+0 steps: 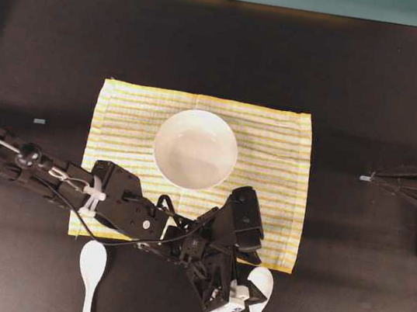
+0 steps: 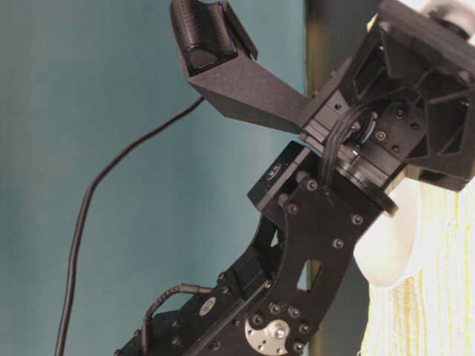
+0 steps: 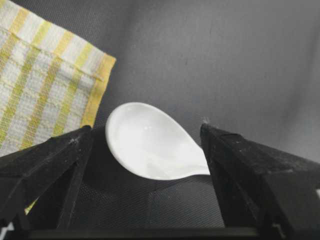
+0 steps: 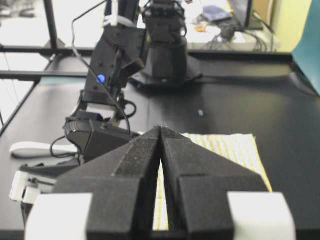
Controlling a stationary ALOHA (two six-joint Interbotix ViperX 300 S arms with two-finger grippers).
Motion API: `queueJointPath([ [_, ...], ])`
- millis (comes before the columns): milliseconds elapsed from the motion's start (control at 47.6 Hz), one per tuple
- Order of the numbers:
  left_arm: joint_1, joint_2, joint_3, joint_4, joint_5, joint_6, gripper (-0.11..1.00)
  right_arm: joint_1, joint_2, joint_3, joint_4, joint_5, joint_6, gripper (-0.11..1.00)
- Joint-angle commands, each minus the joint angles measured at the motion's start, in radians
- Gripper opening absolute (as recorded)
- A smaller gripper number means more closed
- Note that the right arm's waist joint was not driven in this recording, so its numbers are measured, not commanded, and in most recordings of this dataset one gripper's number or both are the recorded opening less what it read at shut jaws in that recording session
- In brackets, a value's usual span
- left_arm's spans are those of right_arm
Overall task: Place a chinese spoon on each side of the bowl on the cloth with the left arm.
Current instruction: 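Grasp the right white spoon with the left gripper and lift it, then carry the spoon onto the cloth right of the bowl and lower it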
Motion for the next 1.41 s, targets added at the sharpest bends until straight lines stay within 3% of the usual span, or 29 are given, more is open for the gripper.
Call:
queueJointPath([
  [0,0.002,-0.003,-0.012,0.003,-0.005,0.011,0.81,0.0,0.003,-0.006,0.002,-0.008,0.006,0.0],
  [84,0.005,-0.003,-0.014,0.003,0.012,0.023,0.75,0.0,0.002,-0.006,0.002,-0.008,0.006,0.0],
  [189,0.011,0.0,-0.026,0.003,0.041,0.043,0.58,0.0,0.0,-0.006,0.002,-0.009,0.006,0.0],
  [357,0.032,-0.005,-0.046,0.003,0.092,0.063,0.17,0.0,-0.002,-0.005,0.002,-0.005,0.006,0.0],
  [420,0.041,-0.018,-0.054,0.005,0.107,0.067,0.07,0.0,-0.003,-0.005,0.006,-0.005,0.006,0.0],
  [631,0.094,-0.138,-0.115,0.003,0.304,0.081,0.06,0.0,-0.006,0.003,0.008,-0.003,0.006,0.0],
  [820,0.195,-0.202,-0.207,0.005,0.551,0.212,0.06,0.0,-0.017,0.006,0.008,-0.005,0.005,0.0],
  [904,0.25,-0.198,-0.224,0.005,0.575,0.244,0.06,0.0,-0.018,0.008,0.008,-0.003,0.005,0.0],
  [1093,0.339,-0.173,-0.227,0.005,0.575,0.242,0.06,0.0,-0.023,0.006,0.008,-0.003,0.006,0.0],
  [1387,0.357,-0.109,-0.224,0.005,0.571,0.241,0.06,0.0,-0.023,0.008,0.008,-0.003,0.005,0.0],
])
